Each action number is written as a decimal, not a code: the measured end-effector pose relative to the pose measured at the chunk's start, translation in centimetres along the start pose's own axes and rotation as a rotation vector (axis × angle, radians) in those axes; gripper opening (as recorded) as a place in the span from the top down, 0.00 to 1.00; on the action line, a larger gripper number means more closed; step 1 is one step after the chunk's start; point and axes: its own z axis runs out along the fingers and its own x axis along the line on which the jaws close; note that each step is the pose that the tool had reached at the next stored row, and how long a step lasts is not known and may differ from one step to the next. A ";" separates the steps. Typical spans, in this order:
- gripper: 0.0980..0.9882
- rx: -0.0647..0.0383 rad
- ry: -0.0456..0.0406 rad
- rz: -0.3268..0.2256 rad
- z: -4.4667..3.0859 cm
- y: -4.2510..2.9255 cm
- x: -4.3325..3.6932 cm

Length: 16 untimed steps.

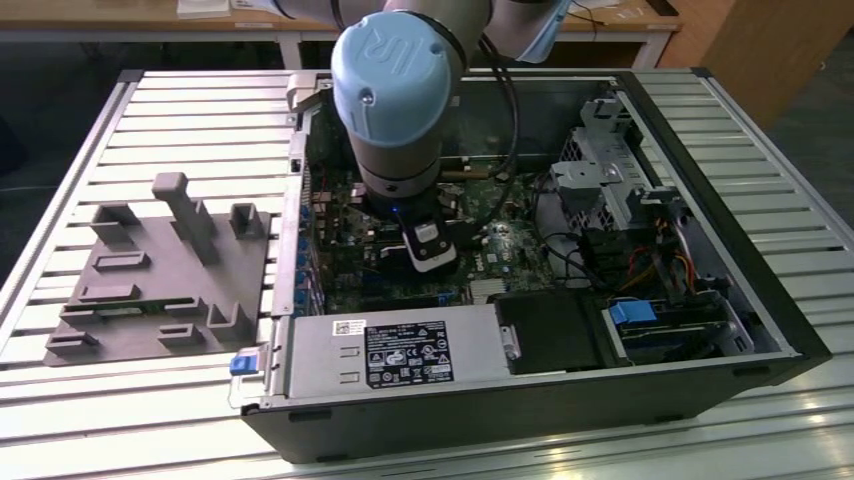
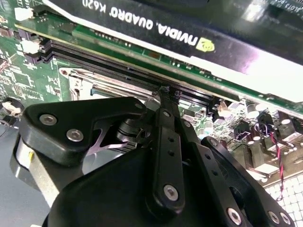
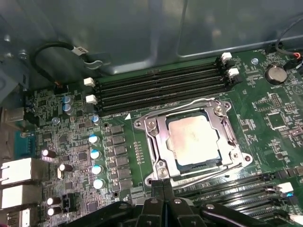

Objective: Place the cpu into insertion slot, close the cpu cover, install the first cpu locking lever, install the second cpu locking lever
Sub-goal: 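Install the second cpu locking lever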

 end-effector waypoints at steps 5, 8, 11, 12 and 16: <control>1.00 -0.002 0.0004 0.000 0.14 0.23 0.15; 1.00 -0.002 0.0005 0.000 0.26 0.36 0.38; 1.00 -0.002 0.0004 0.000 0.39 0.53 0.63; 1.00 -0.002 0.0005 0.000 0.43 0.58 0.70; 1.00 -0.002 0.0004 0.000 0.59 0.71 0.95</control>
